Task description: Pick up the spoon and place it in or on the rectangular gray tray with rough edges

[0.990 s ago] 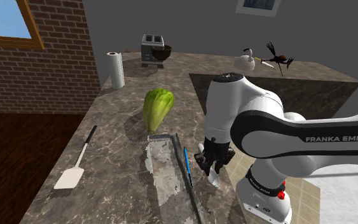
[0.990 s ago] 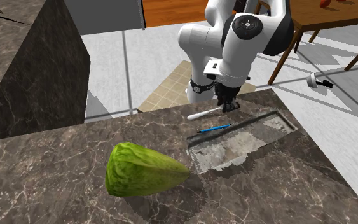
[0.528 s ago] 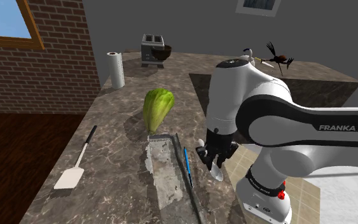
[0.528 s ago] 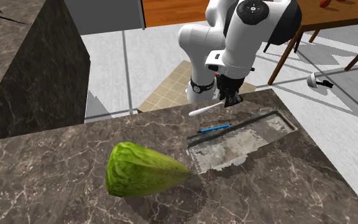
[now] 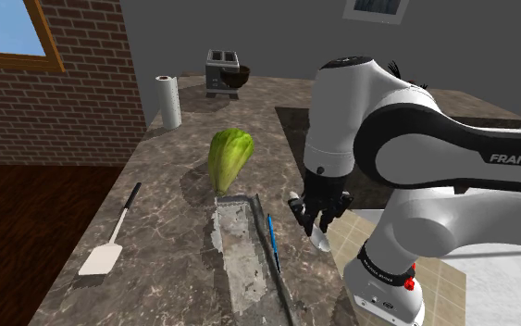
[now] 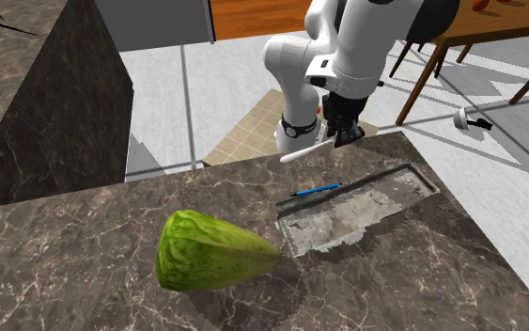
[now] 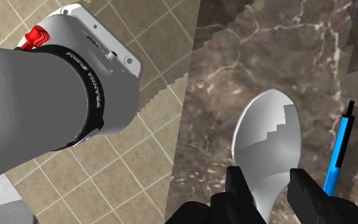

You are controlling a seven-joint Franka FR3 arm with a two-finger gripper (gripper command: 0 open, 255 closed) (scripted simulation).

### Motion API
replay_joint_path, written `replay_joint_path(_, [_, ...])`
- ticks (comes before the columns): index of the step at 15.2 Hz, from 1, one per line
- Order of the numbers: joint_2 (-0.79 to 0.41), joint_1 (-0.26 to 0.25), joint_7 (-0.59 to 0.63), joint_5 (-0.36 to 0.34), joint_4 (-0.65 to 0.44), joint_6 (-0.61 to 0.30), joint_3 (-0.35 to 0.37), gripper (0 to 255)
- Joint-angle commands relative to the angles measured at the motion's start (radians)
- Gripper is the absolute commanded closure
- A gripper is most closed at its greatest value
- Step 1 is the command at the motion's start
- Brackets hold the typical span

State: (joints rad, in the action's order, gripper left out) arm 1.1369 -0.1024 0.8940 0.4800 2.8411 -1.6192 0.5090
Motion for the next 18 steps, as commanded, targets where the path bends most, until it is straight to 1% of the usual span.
replay_joint_path(1, [0.004,0.005,0.002,-0.014,-0.023,0.027,-0.015,255])
replay_joint_path(8, [-0.001,0.022,0.007,-0.053,-0.102,0.100,-0.054,255])
replay_joint_path(13, [-0.182,0.062,0.083,0.014,-0.244,0.025,0.072,255])
replay_joint_path(18, [-0.358,0.128,0.167,0.039,-0.406,-0.033,0.199,255])
